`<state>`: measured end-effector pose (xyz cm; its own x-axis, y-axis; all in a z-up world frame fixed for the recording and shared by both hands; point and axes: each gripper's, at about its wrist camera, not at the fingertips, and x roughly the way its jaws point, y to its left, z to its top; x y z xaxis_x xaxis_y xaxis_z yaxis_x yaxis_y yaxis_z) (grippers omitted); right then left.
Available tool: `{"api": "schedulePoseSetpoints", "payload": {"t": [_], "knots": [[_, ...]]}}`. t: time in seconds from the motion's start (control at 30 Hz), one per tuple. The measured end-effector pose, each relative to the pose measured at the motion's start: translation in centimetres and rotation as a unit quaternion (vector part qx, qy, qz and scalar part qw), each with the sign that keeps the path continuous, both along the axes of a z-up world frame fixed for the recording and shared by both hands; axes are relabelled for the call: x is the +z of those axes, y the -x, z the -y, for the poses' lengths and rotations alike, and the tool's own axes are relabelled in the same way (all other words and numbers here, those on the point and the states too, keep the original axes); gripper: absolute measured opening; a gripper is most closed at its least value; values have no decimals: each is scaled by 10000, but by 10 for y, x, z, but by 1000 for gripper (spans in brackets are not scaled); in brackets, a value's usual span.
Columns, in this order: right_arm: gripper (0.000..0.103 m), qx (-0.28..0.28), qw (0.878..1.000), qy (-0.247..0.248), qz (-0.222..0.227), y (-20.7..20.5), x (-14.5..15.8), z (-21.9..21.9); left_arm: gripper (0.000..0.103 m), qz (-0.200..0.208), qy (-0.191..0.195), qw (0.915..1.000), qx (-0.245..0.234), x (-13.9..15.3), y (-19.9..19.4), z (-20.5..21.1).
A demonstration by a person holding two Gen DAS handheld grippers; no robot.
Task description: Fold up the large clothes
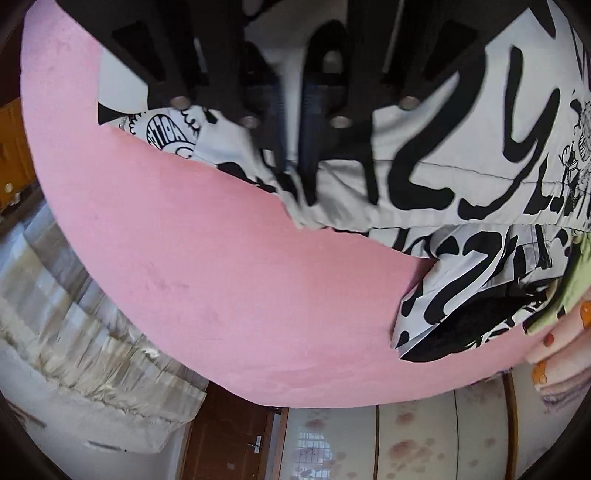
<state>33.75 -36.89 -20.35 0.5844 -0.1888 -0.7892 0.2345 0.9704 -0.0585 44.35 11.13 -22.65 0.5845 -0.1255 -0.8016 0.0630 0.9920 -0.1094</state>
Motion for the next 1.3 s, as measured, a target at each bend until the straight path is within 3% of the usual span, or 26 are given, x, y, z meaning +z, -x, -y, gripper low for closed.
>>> {"api": "schedulePoseSetpoints", "payload": {"t": [0.23,0.4,0.57,0.63,0.7,0.77,0.87,0.97,1.03,1.17,1.3], "knots": [[0,-42,9998,133,-161,-3,4,-11,3,-88,62,9999,99,2,4,-9],[3,-153,9994,-283,-131,15,35,-12,6,-123,188,9994,274,41,29,-13],[5,300,9992,-256,-37,48,78,-60,18,139,-14,9999,77,92,78,12],[14,534,9977,-413,1,62,87,-83,21,213,-21,9997,-88,106,104,30],[37,813,9946,-632,84,79,92,-114,22,246,204,9992,-257,111,134,50],[42,1045,9917,-734,147,91,91,-142,22,181,416,9983,-370,105,157,69],[42,1311,9880,-802,164,106,78,-176,22,17,491,9981,-376,83,184,91],[42,1355,9868,-882,-84,110,47,-193,22,-414,556,9974,-206,43,196,102],[42,1325,9873,-825,-291,112,23,-190,22,-561,393,9976,-80,21,197,98],[22,1547,9874,-287,-161,125,14,-170,22,-392,118,9992,-7,12,195,71],[28,1039,9927,572,-227,134,13,-125,22,-282,-357,9980,432,18,187,31]]}}
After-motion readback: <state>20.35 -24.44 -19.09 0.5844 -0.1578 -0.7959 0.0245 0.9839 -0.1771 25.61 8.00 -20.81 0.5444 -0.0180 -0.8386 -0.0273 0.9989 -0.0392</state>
